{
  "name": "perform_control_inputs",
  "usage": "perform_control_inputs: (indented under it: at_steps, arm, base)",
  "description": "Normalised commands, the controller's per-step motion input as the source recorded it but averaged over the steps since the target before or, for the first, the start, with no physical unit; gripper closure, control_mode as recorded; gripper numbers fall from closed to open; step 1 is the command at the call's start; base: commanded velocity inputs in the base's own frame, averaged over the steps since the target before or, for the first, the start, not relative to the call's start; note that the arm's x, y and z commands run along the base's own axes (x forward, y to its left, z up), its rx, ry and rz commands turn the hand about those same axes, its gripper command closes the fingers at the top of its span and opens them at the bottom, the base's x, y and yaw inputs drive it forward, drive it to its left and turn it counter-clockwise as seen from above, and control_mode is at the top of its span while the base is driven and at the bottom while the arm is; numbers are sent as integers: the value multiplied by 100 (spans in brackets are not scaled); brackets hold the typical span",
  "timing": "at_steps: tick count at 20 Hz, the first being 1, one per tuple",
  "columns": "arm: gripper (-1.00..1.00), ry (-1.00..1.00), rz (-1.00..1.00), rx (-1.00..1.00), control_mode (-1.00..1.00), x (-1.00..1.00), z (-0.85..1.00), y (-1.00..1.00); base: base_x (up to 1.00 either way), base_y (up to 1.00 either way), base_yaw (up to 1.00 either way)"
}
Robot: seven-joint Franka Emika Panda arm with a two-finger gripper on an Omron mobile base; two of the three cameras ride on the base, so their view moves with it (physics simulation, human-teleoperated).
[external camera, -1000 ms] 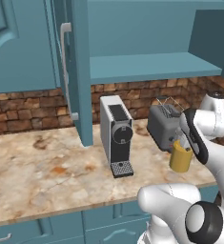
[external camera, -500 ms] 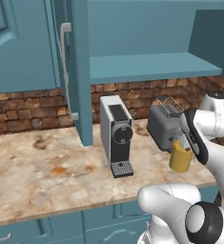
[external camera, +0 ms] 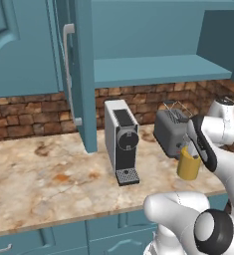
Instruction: There is a tray on the dining counter. Grab the cup, mug, and pitcher and place them on the tray. The pitcher may be placed next to the tray if it cannot fit the tray.
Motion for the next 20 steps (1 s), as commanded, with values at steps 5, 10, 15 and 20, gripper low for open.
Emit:
perform_control_inputs:
  at_steps: [5,10,15,20]
  arm:
    - [-100,0,0,0,-100,0,-18,0]
    - [-100,1,0,0,-100,0,-1,0]
    - [-100,0,0,0,-100,0,0,0]
    - [100,0,0,0,-100,0,0,0]
  base:
    - [0,0,0]
    - [0,0,0]
    - [0,0,0]
    - [0,0,0]
